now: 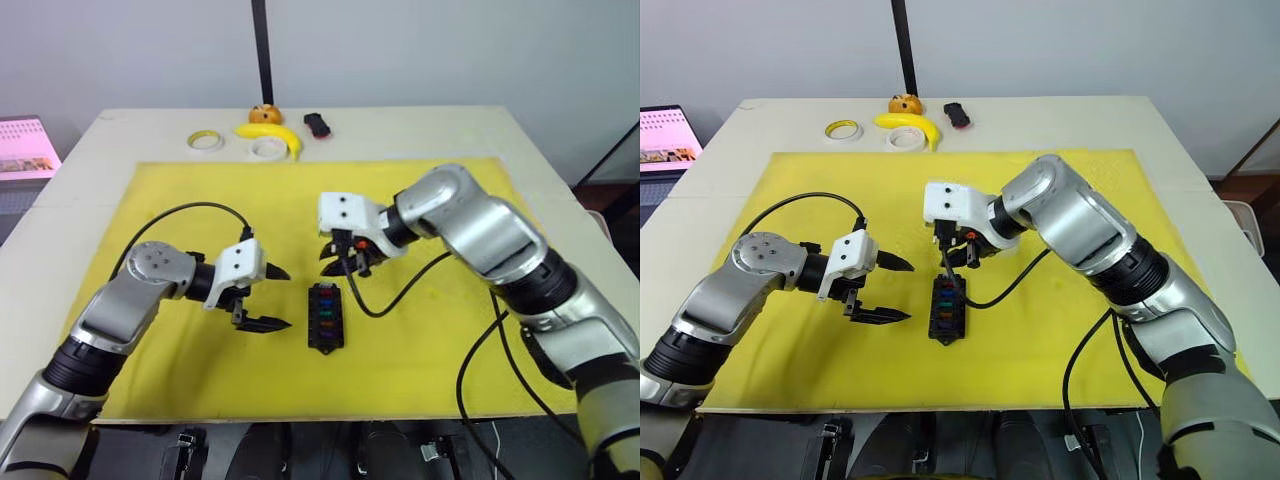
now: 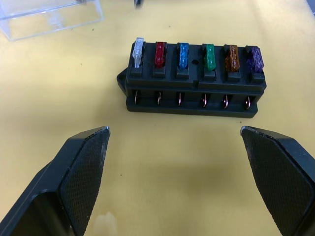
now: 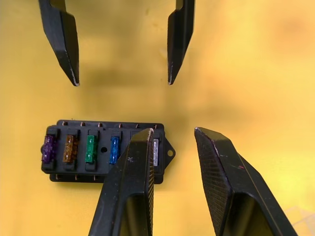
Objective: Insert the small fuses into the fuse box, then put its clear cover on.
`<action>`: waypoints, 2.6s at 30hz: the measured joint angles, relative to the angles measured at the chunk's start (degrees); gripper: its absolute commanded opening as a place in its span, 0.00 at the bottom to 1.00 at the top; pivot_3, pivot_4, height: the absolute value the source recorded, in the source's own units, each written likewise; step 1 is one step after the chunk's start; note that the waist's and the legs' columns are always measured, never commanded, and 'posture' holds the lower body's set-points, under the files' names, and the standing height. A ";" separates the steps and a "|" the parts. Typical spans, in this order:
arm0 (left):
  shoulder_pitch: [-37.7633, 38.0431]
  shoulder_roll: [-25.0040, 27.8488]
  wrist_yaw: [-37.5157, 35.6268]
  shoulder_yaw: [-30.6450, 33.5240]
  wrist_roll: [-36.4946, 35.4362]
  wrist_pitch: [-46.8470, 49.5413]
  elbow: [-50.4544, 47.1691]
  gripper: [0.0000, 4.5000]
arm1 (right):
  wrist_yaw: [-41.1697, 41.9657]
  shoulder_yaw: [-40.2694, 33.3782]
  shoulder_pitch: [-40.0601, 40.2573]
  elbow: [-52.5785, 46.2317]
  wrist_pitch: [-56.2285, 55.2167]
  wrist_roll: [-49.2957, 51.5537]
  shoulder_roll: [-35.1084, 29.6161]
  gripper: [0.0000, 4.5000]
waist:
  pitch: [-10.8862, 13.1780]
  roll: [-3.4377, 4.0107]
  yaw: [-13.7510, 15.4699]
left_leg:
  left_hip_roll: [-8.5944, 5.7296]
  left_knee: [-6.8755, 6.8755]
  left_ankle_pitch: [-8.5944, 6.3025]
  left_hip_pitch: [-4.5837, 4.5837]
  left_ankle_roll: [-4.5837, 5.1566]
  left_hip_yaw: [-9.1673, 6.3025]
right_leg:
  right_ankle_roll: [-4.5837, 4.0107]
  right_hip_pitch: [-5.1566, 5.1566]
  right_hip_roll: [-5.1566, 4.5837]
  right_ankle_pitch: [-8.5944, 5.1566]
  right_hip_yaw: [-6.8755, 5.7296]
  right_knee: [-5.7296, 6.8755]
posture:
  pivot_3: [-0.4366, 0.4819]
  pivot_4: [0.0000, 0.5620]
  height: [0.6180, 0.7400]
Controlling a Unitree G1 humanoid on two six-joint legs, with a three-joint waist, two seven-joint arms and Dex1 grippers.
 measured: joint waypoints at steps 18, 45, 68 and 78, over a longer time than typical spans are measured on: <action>-1.61 -0.15 -0.75 -0.02 0.02 -0.87 1.71 1.00 | -6.04 -11.93 22.18 1.25 -21.98 6.16 4.73 0.00 | 0.00 0.00 -0.04 | 0.01 0.02 0.00 0.02 -0.01 0.02 | 0.01 0.03 0.02 0.00 0.01 0.01 | 0.48 0.27 1.00; -1.60 -0.11 -0.97 -0.02 0.97 -0.88 1.47 1.00 | -7.43 -6.13 23.08 11.53 -33.19 -1.36 6.94 0.00 | 0.00 0.00 -0.06 | 0.02 0.02 0.00 0.20 0.00 0.02 | 0.00 0.18 0.03 0.00 0.01 0.01 | 0.48 0.27 1.00; 4.29 9.37 -1.85 9.38 -10.29 10.78 -7.31 1.00 | -2.58 -14.86 22.09 -4.64 -21.50 5.45 -10.04 0.00 | 0.01 0.00 0.15 | 0.03 -0.01 0.00 0.19 0.00 0.02 | 0.00 0.20 0.00 0.00 0.02 -0.09 | 0.48 0.27 1.00; 17.51 21.07 -3.72 26.13 -13.91 13.93 -5.46 1.00 | 5.87 -29.35 34.41 3.55 -30.64 6.34 -28.49 0.65 | 0.03 0.04 -0.25 | 0.12 -0.08 0.00 0.31 0.00 0.14 | -0.03 0.20 0.02 -0.01 0.04 -0.10 | 0.48 0.27 1.00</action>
